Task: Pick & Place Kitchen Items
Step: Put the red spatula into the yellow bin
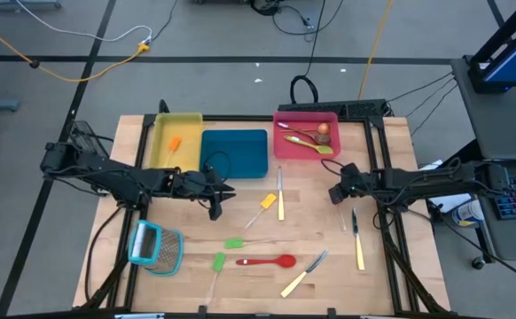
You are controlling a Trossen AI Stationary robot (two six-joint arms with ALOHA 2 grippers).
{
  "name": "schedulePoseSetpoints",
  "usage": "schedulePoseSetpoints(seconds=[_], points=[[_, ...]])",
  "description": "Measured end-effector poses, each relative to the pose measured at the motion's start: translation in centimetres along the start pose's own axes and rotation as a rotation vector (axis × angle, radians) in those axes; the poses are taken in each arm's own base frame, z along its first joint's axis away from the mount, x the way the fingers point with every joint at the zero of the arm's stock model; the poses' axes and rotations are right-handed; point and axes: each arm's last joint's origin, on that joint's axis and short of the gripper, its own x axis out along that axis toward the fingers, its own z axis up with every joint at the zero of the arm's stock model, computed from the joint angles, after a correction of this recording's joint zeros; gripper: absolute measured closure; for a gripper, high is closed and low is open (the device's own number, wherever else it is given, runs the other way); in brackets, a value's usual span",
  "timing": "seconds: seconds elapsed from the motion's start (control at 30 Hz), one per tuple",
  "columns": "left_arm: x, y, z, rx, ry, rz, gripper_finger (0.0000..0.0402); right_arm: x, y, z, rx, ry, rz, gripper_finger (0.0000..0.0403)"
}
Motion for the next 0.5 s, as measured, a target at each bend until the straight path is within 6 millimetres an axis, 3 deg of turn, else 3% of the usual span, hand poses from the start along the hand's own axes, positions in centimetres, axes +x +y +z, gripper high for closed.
schedulePoseSetpoints(seconds=[0.5], points=[[0.0, 0.0, 0.0, 0.0, 0.0, 0.0, 0.0314, -0.07, 0.47, -0.53, -0.043, 0.032, 0.042, 0.0397]])
